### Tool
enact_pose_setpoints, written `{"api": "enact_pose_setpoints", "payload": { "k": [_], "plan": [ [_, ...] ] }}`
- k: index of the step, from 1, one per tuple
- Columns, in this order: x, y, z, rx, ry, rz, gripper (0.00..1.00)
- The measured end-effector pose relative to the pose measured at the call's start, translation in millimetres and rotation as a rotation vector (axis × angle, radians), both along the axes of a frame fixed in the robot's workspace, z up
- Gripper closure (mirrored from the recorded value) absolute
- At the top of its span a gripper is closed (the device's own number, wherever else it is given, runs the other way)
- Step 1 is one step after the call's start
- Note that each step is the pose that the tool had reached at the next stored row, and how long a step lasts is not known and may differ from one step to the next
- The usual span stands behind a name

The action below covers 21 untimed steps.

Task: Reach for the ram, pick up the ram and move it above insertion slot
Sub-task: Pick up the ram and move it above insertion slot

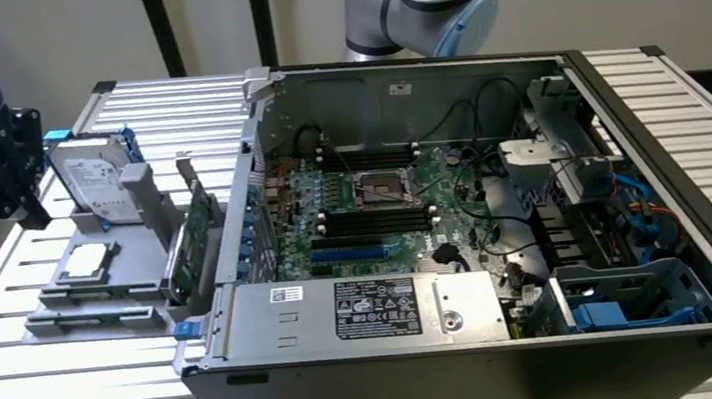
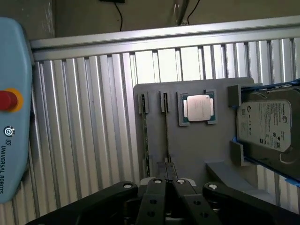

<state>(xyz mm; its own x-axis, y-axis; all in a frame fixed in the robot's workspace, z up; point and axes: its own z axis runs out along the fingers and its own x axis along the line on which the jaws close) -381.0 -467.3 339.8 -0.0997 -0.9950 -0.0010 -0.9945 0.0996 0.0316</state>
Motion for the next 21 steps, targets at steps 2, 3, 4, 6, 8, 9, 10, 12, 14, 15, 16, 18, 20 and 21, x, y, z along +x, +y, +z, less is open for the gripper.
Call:
{"api": "enact_pose_setpoints", "payload": {
  "k": [2, 3, 4, 6, 8, 9, 10, 12, 14, 15, 16, 18, 20, 21],
  "plan": [
    [0.0, 0.0, 0.0, 0.0000, 0.0000, 0.000, 0.83],
    [0.0, 0.0, 0.0, 0.0000, 0.0000, 0.000, 0.76],
    [0.0, 0.0, -0.1, 0.0000, 0.0000, 0.000, 0.76],
    [0.0, -0.5, -1.8, 0.0003, -0.0004, 0.000, 0.69],
    [0.0, -1.6, -4.9, 0.0000, 0.0000, 0.000, 0.69],
    [0.0, -2.2, -6.8, 0.0000, -0.0001, 0.000, 0.69],
    [0.0, -2.9, -8.5, 0.0000, 0.0000, 0.000, 0.69],
    [0.2, -4.5, -12.3, 0.0001, -0.0001, 0.000, 0.69],
    [0.3, -5.6, -15.9, 0.0000, -0.0001, 0.000, 0.69],
    [0.5, -5.9, -17.7, 0.0001, -0.0001, 0.000, 0.69],
    [0.6, -6.2, -19.5, 0.0000, 0.0000, 0.000, 0.69],
    [1.0, -6.5, -23.1, 0.0000, 0.0000, 0.000, 0.69],
    [1.3, -6.7, -26.8, 0.0000, 0.0000, 0.000, 0.69],
    [1.4, -6.8, -28.6, 0.0000, 0.0000, 0.000, 0.69]
  ]
}}
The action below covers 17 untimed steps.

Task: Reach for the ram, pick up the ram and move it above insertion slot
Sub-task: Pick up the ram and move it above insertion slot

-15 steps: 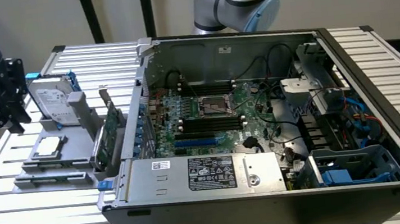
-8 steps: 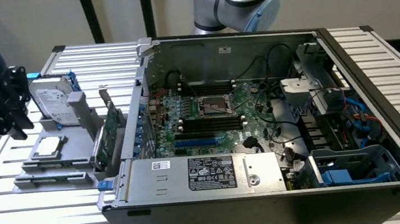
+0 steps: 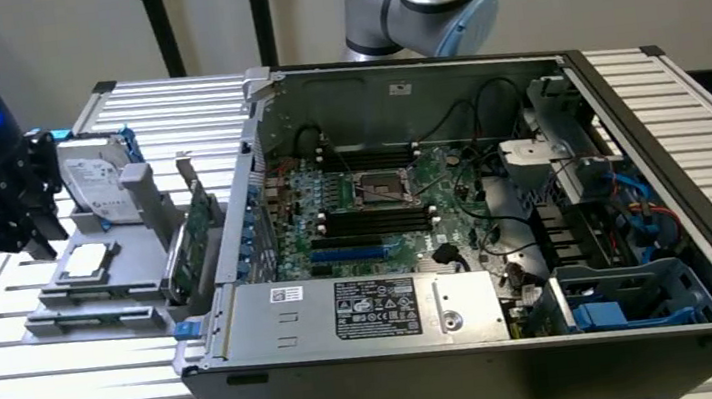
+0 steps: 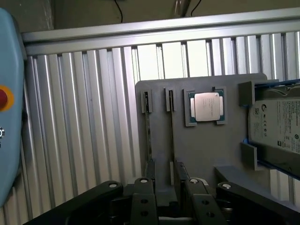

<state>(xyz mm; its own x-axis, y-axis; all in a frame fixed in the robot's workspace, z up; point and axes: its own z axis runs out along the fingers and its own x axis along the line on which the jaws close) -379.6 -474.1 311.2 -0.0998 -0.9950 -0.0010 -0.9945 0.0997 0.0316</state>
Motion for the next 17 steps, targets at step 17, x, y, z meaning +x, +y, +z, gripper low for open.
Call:
{"api": "enact_pose_setpoints", "payload": {
  "k": [17],
  "plan": [
    [0.7, -4.1, -31.0, 0.0000, 0.0000, 0.000, 0.69]
  ]
}}
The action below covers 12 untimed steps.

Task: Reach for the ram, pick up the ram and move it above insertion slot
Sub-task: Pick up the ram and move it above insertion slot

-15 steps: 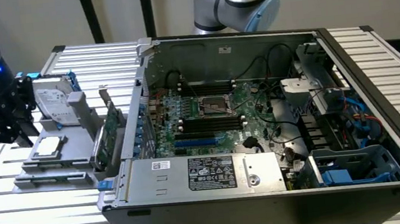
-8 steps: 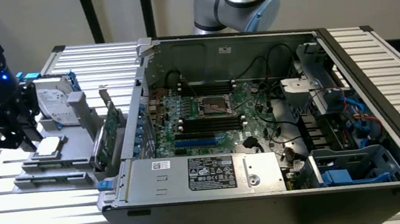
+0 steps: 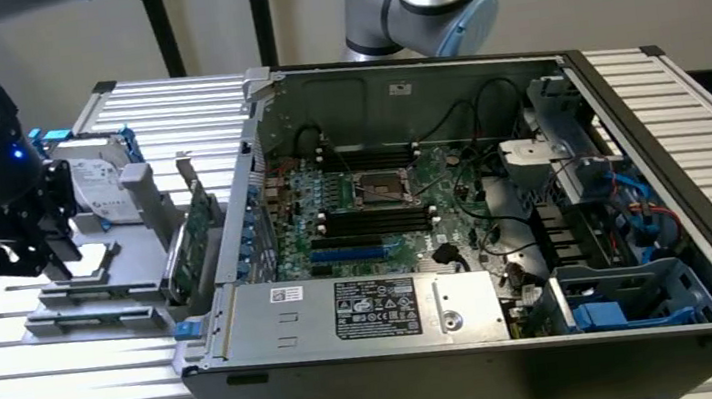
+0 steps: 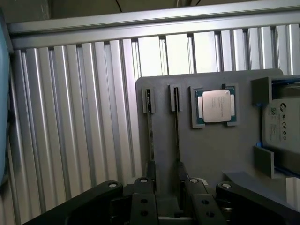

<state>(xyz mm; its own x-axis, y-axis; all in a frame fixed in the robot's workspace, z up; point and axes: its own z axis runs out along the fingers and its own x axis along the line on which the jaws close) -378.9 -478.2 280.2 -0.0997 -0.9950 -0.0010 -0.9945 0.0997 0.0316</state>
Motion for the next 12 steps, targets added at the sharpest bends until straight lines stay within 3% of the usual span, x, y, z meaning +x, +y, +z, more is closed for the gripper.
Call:
{"api": "enact_pose_setpoints", "payload": {
  "k": [12],
  "plan": [
    [-0.1, -5.1, -21.7, -0.0001, 0.0002, 0.000, 0.69]
  ]
}}
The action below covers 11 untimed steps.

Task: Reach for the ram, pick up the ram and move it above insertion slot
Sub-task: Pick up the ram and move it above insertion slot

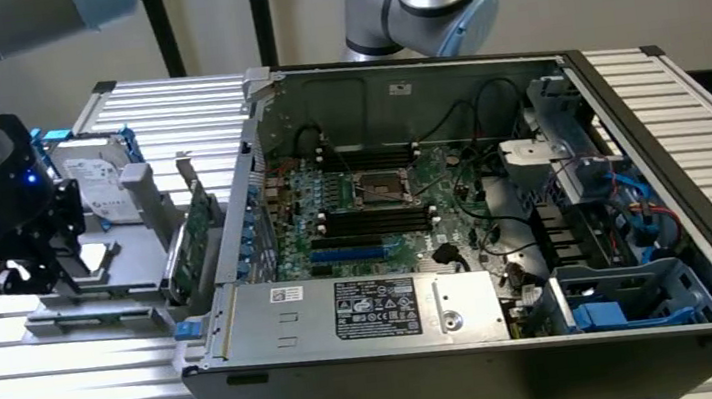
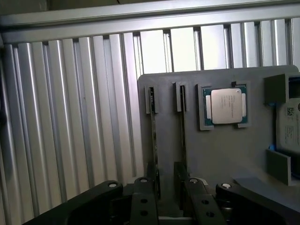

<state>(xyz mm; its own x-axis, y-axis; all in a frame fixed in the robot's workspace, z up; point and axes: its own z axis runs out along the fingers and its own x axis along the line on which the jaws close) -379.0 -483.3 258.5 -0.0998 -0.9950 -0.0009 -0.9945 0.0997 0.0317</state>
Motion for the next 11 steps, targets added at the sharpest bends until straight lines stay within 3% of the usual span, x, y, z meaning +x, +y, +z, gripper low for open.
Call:
{"api": "enact_pose_setpoints", "payload": {
  "k": [11],
  "plan": [
    [0.8, -6.9, -20.1, 0.0001, -0.0002, 0.006, 0.69]
  ]
}}
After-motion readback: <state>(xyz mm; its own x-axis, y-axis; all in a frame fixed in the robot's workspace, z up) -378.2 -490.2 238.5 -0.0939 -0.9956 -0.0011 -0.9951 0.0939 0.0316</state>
